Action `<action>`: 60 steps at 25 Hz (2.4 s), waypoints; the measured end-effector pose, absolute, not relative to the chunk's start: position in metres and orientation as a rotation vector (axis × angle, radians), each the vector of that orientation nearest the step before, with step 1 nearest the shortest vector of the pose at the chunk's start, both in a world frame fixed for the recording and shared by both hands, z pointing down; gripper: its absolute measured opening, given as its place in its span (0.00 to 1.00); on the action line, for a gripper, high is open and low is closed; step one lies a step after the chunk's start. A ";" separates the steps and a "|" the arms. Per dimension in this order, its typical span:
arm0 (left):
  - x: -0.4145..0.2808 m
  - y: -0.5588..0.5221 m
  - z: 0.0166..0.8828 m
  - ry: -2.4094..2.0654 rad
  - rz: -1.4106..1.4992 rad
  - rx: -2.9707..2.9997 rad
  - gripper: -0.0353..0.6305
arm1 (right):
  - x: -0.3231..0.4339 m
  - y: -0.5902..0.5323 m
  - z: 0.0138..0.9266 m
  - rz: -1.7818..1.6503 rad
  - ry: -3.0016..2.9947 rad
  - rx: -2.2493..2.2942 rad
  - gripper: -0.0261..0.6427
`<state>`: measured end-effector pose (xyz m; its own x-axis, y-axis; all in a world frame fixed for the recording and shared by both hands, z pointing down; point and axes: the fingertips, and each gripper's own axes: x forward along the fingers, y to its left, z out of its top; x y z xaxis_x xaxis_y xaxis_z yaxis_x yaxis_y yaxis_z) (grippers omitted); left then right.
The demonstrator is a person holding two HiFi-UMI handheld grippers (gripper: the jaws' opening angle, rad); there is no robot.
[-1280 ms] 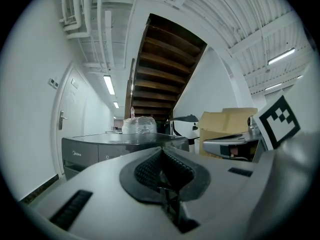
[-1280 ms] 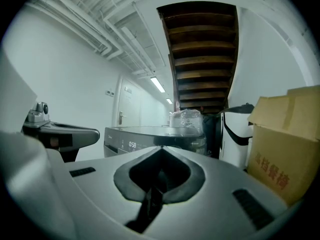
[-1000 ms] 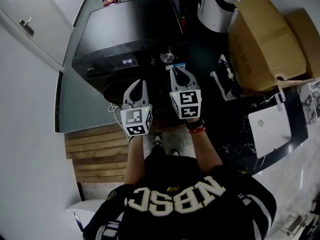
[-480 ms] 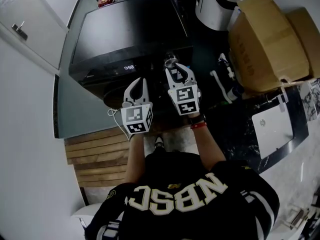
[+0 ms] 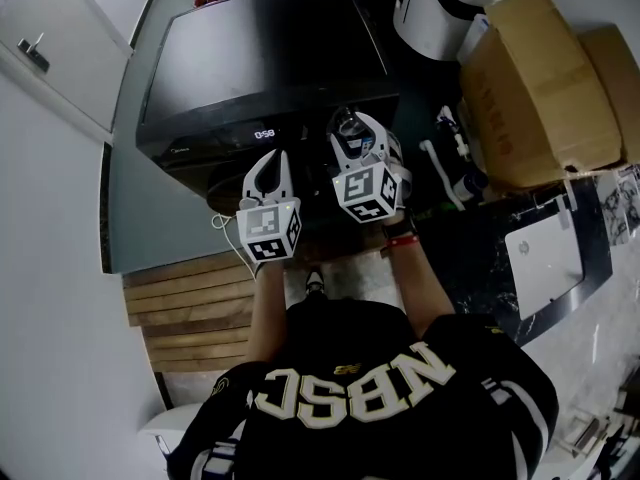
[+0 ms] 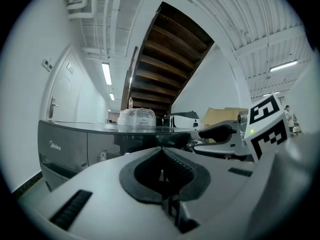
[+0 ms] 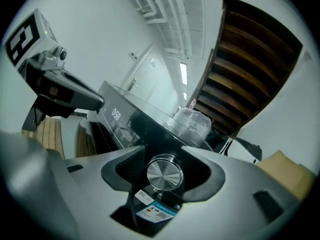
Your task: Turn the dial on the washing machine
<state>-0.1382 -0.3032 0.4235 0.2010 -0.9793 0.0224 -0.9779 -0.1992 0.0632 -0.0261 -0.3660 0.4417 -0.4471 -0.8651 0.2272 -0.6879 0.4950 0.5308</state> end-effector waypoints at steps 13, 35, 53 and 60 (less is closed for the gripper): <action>-0.153 -0.311 0.426 -1.935 -0.057 2.371 0.07 | -0.032 -0.378 0.457 -0.672 -2.080 1.229 0.33; -0.146 -0.325 0.431 -1.900 -0.072 2.379 0.07 | -0.024 -0.383 0.447 -0.449 -2.248 1.341 0.28; -0.142 -0.324 0.429 -1.884 -0.083 2.387 0.07 | -0.015 -0.385 0.440 -0.236 -2.389 1.418 0.26; -0.142 -0.321 0.431 -1.877 -0.079 2.389 0.07 | -0.013 -0.386 0.442 -0.176 -2.408 1.444 0.26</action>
<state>-0.1423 -0.3206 0.4305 0.2379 -0.9710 0.0226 -0.9657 -0.2339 0.1128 -0.0134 -0.3857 0.4419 -0.4339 -0.8752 0.2138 -0.8348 0.4798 0.2699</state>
